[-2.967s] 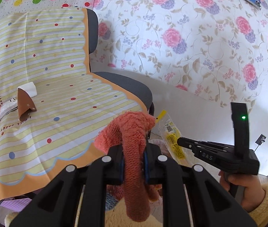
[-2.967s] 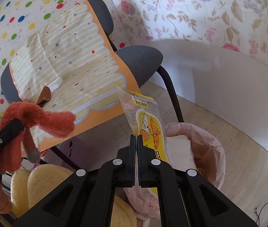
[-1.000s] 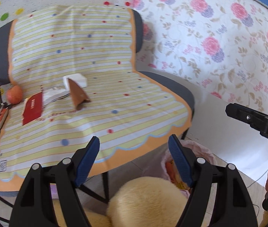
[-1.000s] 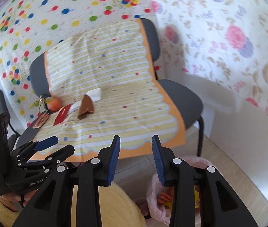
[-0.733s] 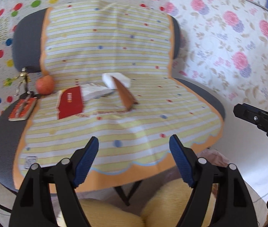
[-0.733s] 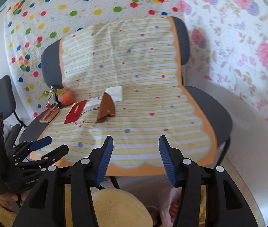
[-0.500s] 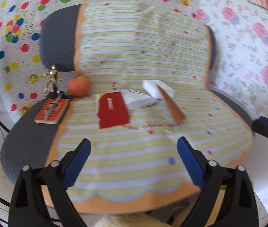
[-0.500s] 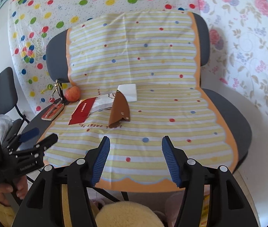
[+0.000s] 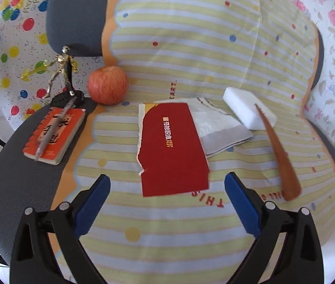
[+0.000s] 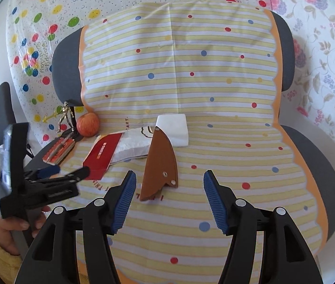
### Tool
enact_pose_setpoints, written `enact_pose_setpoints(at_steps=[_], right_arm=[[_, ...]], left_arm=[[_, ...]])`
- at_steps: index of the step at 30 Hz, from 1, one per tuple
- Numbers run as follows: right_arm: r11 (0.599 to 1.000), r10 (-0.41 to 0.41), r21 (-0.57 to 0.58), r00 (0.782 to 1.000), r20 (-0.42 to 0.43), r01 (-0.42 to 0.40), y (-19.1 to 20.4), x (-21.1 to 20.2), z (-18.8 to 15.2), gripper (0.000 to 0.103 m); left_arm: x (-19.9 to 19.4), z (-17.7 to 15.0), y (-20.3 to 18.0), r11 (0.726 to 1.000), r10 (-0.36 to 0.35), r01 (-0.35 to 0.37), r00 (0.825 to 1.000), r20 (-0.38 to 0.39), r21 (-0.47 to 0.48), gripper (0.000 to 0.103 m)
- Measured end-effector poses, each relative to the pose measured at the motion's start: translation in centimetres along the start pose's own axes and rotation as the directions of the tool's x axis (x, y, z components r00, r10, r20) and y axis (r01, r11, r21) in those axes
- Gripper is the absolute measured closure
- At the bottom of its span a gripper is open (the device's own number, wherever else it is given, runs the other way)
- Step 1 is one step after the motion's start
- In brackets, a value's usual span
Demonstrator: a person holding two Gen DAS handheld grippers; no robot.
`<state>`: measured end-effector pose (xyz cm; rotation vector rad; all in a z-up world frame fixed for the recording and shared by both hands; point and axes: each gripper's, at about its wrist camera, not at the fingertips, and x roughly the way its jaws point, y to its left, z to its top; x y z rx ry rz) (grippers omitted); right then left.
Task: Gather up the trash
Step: 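Close the left tool on the red card and lift it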
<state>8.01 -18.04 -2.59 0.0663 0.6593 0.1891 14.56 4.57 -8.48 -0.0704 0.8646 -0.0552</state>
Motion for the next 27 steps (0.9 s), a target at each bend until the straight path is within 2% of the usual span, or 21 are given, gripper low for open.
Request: enact_pose_setpoints(at_steps=[7, 11, 13, 17, 20, 27], right_arm=[[1.0, 0.003, 0.014, 1.0, -0.017, -0.002, -1.2, 1.3, -0.3, 0.042], [1.0, 0.003, 0.026, 0.999, -0.032, -0.003, -1.7, 1.6, -0.7, 0.042], [1.0, 0.007, 0.031, 0.999, -0.034, -0.006, -1.9, 1.4, -1.0, 0.042], [1.0, 0.005, 0.029, 0.999, -0.032, -0.004, -1.8, 0.9, -1.3, 0.042], [1.0, 0.004, 0.027, 1.0, -0.029, -0.003, -1.7, 0.3, -1.5, 0.042], [1.0, 0.004, 0.015, 1.0, -0.028, -0.003, -1.2, -0.1, -1.5, 0.042]], left_arm=[[4.5, 1.5, -0.1, 0.999, -0.048, 0.046, 0.994, -0.099, -0.018, 0.009], [4.9, 1.6, 0.2, 0.998, -0.056, 0.055, 0.992, -0.111, -0.014, 0.012], [4.5, 1.4, 0.1, 0.998, -0.057, 0.057, 0.992, -0.111, 0.004, 0.022], [3.5, 0.9, 0.0, 0.998, -0.056, 0.058, 0.99, -0.128, 0.015, 0.024], [2.0, 0.0, 0.4, 0.997, -0.072, 0.071, 0.992, -0.102, -0.007, 0.025], [-4.7, -1.8, 1.4, 0.996, -0.088, 0.089, 0.995, 0.046, -0.026, 0.025]])
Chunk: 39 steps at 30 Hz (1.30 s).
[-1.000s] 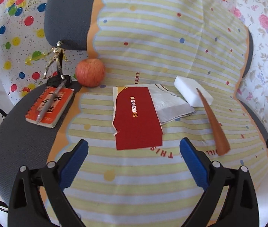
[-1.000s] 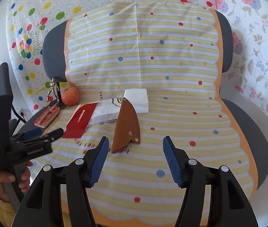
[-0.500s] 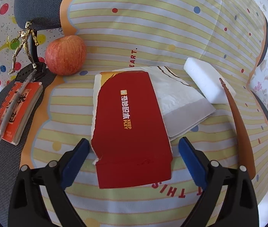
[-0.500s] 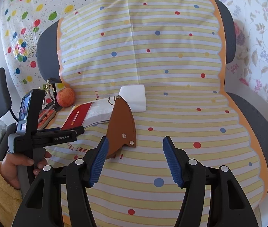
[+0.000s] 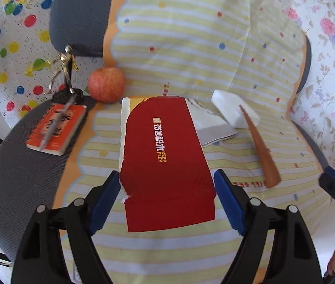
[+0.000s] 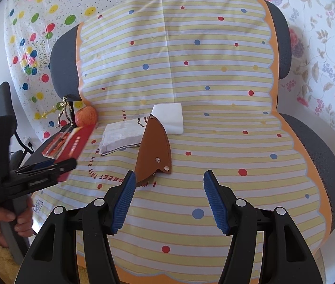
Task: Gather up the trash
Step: 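Close the left tool on the red card and lift it, then grasp the white foam block with the right tool while the left tool holds the red card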
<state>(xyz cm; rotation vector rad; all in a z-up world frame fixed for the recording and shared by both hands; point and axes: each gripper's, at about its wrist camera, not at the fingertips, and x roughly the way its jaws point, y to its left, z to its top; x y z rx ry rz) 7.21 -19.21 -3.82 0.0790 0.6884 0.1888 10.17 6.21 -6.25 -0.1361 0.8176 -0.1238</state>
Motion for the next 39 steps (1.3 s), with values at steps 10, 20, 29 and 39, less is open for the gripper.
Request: enact_pose_setpoints(at_steps=[10, 20, 29, 39], right_arm=[[0.999, 0.011, -0.04, 0.999, -0.042, -0.013, 0.7, 4.9, 4.2, 0.042], [0.996, -0.028, -0.083, 0.992, -0.122, 0.018, 2.0, 15.3, 9.9, 0.019], [0.994, -0.077, -0.092, 0.966, -0.248, 0.056, 1.9, 21.9, 11.6, 0.018], [0.998, -0.056, -0.024, 0.996, -0.072, 0.055, 0.7, 18.9, 13.9, 0.04]], left_arm=[[-1.9, 1.6, -0.1, 0.999, 0.028, -0.03, 0.996, 0.085, 0.023, 0.024], [2.2, 4.4, 1.0, 0.999, 0.038, -0.04, 0.996, 0.078, 0.02, 0.024], [5.3, 6.1, 0.7, 0.999, 0.03, -0.032, 0.998, 0.062, 0.036, 0.024], [4.7, 5.7, 0.7, 0.998, 0.051, -0.053, 0.996, 0.069, 0.028, 0.024]])
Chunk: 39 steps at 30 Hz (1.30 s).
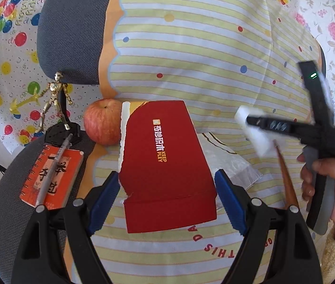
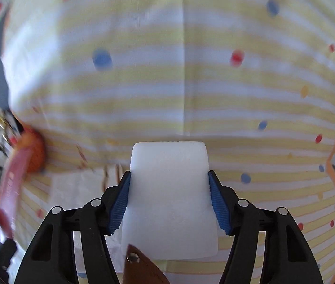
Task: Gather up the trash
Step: 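Grasp the white foam block with the right tool while the left tool holds the red card, then carry the red card and foam block over the pink bin and open both tools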
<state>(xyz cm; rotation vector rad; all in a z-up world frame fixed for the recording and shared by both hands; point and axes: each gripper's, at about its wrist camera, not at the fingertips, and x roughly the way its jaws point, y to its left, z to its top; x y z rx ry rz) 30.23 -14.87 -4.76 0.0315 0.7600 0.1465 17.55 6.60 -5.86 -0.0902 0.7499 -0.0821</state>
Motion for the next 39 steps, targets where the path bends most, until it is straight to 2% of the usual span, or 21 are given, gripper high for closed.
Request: enact_pose_setpoints(at_steps=[2, 4, 7, 10, 15, 18, 23, 28, 35, 39], right_arm=[[0.998, 0.041, 0.035, 0.99, 0.135, -0.046, -0.7, -4.2, 0.9, 0.04], [0.998, 0.043, 0.042, 0.974, 0.221, -0.054, -1.0, -8.2, 1.5, 0.04], [0.999, 0.038, 0.019, 0.96, 0.277, -0.045, -1.1, -13.7, 1.1, 0.039], [1.0, 0.021, 0.002, 0.968, 0.251, -0.022, -1.5, -17.4, -2.2, 0.039], [1.0, -0.019, -0.011, 0.987, 0.16, 0.021, -2.5, -19.5, -10.5, 0.039], [0.999, -0.037, 0.023, 0.992, 0.123, 0.035, -4.4, -21.0, -16.2, 0.039], [0.993, -0.078, 0.102, 0.992, 0.099, 0.068, -7.3, -23.8, -22.1, 0.039], [0.973, -0.181, 0.161, 0.98, 0.076, 0.167, -10.7, -27.0, -26.7, 0.038], [0.925, -0.29, 0.264, 0.957, 0.028, 0.273, -15.3, -29.7, -31.7, 0.037], [0.9, -0.336, 0.291, 0.942, -0.009, 0.324, -17.4, -29.4, -33.7, 0.036]], left_arm=[[-1.2, 0.0, -0.2, 1.0, 0.007, -0.007, 1.0, 0.019, 0.004, 0.024], [-2.6, 0.1, -0.4, 1.0, 0.004, -0.004, 0.999, 0.041, 0.006, 0.024], [-5.6, -0.4, -1.4, 1.0, 0.0, -0.003, 0.996, 0.084, 0.029, 0.024], [-8.1, -1.9, -2.7, 0.999, -0.024, 0.021, 0.995, 0.098, 0.033, 0.024], [-10.7, -6.0, -6.0, 0.994, -0.049, 0.041, 0.996, 0.076, 0.097, 0.024], [-11.6, -8.2, -7.7, 0.988, -0.109, 0.104, 0.993, 0.043, 0.117, 0.024], [-13.5, -11.4, -12.0, 0.96, -0.203, 0.193, 0.979, 0.03, 0.202, 0.024], [-14.4, -13.7, -16.9, 0.915, -0.314, 0.306, 0.949, -0.011, 0.264, 0.024], [-15.4, -16.6, -22.0, 0.854, -0.406, 0.401, 0.912, -0.057, 0.331, 0.024], [-15.2, -17.6, -23.8, 0.841, -0.412, 0.414, 0.907, -0.086, 0.349, 0.024]])
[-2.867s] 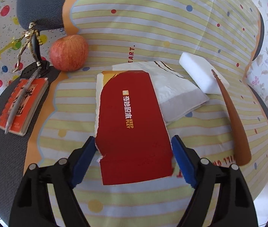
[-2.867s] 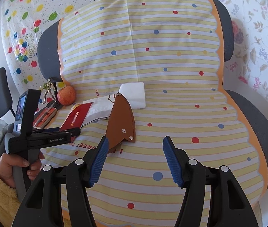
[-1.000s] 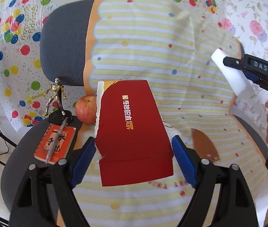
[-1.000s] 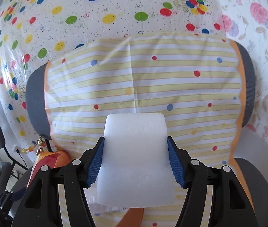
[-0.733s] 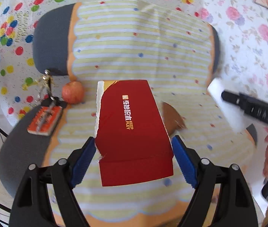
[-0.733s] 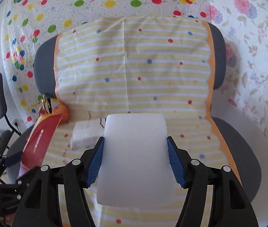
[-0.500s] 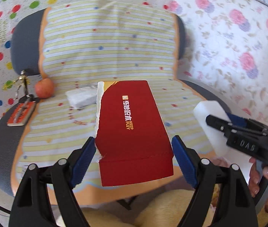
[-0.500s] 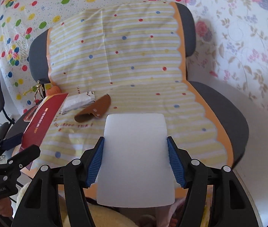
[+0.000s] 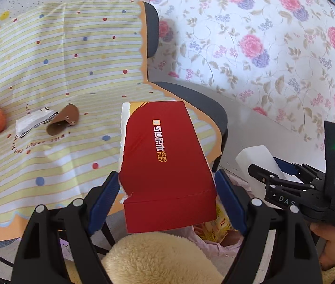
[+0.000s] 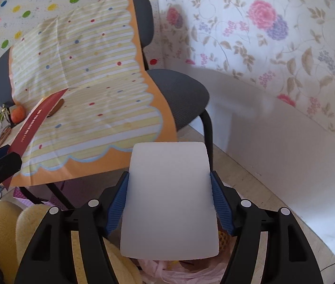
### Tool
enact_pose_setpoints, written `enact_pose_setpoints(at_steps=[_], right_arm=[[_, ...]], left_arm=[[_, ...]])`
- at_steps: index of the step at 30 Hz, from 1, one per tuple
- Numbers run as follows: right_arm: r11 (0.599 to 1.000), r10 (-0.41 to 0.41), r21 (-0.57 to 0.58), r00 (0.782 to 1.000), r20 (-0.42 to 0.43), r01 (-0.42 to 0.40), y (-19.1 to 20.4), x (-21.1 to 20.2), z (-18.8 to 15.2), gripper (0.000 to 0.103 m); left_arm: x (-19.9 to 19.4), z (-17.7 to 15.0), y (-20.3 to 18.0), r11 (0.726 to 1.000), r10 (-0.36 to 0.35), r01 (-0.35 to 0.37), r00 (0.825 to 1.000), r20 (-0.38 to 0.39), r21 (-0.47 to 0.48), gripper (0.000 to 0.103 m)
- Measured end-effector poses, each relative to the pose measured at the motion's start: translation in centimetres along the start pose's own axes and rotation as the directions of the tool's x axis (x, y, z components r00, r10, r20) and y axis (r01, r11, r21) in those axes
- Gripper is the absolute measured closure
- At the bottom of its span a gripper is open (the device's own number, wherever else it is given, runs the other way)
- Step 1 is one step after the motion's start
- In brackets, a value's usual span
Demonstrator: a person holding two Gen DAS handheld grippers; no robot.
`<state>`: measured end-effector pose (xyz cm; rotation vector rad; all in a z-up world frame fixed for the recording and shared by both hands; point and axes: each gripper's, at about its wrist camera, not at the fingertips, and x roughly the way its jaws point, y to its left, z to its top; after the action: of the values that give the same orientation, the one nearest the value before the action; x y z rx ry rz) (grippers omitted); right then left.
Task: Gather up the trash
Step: 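Carry the red card and foam block over the pink bin and open both tools, then move both open tools back over the chair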
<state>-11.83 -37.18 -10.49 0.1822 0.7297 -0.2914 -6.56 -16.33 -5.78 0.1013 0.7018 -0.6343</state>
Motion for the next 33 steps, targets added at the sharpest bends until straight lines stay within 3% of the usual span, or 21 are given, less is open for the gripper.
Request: enact_pose_setpoints(at_steps=[6, 13, 19, 24, 33], right_arm=[[0.997, -0.063, 0.041, 0.997, -0.043, 0.065, -2.4, 1.8, -0.9, 0.024], [0.998, -0.039, 0.048, 0.999, -0.013, 0.04, -2.8, -0.8, -0.1, 0.024], [0.996, -0.044, 0.083, 0.999, 0.031, 0.042, -3.3, -4.4, 0.1, 0.023], [0.991, -0.043, 0.129, 0.995, 0.089, 0.032, -4.1, -6.4, 0.5, 0.023], [0.985, -0.045, 0.167, 0.995, 0.094, 0.029, -5.9, -6.3, 0.4, 0.023]], left_arm=[[0.3, 0.1, -0.2, 1.0, 0.017, -0.017, 1.0, -0.014, 0.007, 0.023], [0.2, -0.1, -0.9, 0.999, 0.01, -0.009, 1.0, -0.015, 0.036, 0.023], [0.8, -0.4, -3.5, 0.994, -0.065, 0.068, 0.997, -0.035, 0.088, 0.023], [2.1, -1.8, -6.6, 0.974, -0.152, 0.168, 0.982, -0.112, 0.15, 0.023], [4.4, -2.4, -9.5, 0.956, -0.184, 0.215, 0.969, -0.165, 0.199, 0.023]])
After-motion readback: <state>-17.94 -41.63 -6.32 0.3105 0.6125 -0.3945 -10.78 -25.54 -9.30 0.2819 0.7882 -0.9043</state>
